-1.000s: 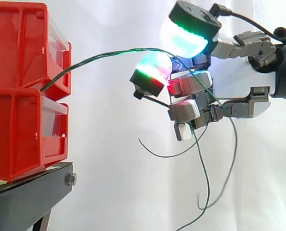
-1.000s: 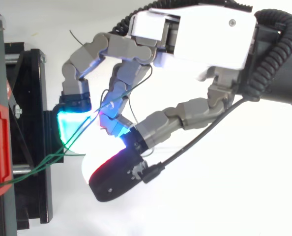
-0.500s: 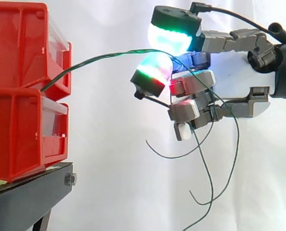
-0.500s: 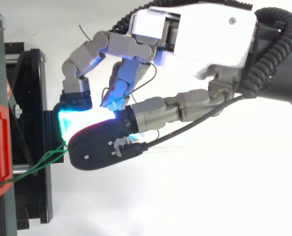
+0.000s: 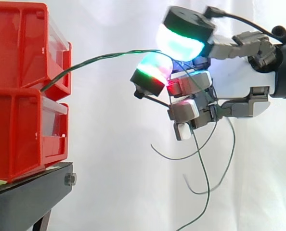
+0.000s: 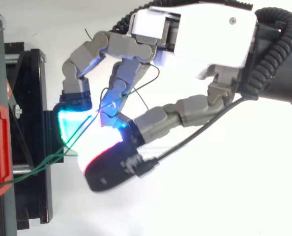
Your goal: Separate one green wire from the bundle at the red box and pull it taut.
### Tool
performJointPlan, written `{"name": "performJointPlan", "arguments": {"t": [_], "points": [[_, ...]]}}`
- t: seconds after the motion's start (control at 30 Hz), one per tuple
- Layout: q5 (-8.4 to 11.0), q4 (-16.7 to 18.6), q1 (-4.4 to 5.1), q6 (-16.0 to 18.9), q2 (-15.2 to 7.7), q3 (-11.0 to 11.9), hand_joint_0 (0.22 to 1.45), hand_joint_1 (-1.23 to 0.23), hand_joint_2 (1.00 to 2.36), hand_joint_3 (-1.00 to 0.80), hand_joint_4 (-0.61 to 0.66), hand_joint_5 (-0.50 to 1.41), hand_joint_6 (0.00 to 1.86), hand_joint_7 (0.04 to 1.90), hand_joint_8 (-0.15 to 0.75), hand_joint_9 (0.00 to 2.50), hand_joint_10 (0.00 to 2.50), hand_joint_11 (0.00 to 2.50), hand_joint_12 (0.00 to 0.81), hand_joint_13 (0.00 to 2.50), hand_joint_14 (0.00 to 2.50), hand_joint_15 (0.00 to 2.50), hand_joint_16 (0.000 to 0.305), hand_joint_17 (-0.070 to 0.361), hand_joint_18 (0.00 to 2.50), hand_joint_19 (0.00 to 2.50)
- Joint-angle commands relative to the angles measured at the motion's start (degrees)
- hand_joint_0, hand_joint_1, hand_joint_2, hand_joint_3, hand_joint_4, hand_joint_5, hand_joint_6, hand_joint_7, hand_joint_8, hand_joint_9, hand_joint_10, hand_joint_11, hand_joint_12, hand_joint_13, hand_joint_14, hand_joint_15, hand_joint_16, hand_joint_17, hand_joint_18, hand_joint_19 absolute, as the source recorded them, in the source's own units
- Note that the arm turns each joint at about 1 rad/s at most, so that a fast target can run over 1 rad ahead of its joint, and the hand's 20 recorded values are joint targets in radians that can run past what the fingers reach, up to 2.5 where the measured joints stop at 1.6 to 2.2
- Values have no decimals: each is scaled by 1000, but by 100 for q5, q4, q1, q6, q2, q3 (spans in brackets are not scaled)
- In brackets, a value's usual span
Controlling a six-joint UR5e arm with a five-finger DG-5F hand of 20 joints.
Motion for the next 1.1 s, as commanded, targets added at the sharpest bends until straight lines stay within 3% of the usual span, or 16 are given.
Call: {"name": "performJointPlan", "arguments": {"t": [0.0,0.2,0.33,0.57,0.73,0.87,1.07], "points": [[0,0,-3,0,-8,0,576,-899,1000,-500,104,-210,938,934,267,1166,4,1609,400,967,27,986,56,126,756,778],[-18,0,-20,0,1,0,487,-650,1000,-500,119,-189,910,930,297,1252,3,1560,436,1027,23,981,62,139,795,786],[-18,0,-20,-9,1,0,557,-393,1001,-489,91,-181,890,987,264,1281,11,1556,409,1044,25,999,58,130,785,818],[-18,0,-20,-26,1,0,597,-637,1025,-140,107,-185,932,1036,262,1236,6,1609,405,1044,25,1003,57,127,799,811],[-18,0,-20,-62,-8,0,642,-778,1026,-29,-6,-196,958,1081,265,1101,14,1662,396,978,26,992,56,125,764,782],[-18,44,-11,-105,-8,0,685,-848,1027,-108,26,-210,961,1021,263,1028,28,1644,396,919,26,966,55,124,732,750],[-18,61,-20,-105,1,0,756,-928,1007,-412,64,-204,951,947,262,989,3,1574,389,877,26,916,55,124,723,704]]}}
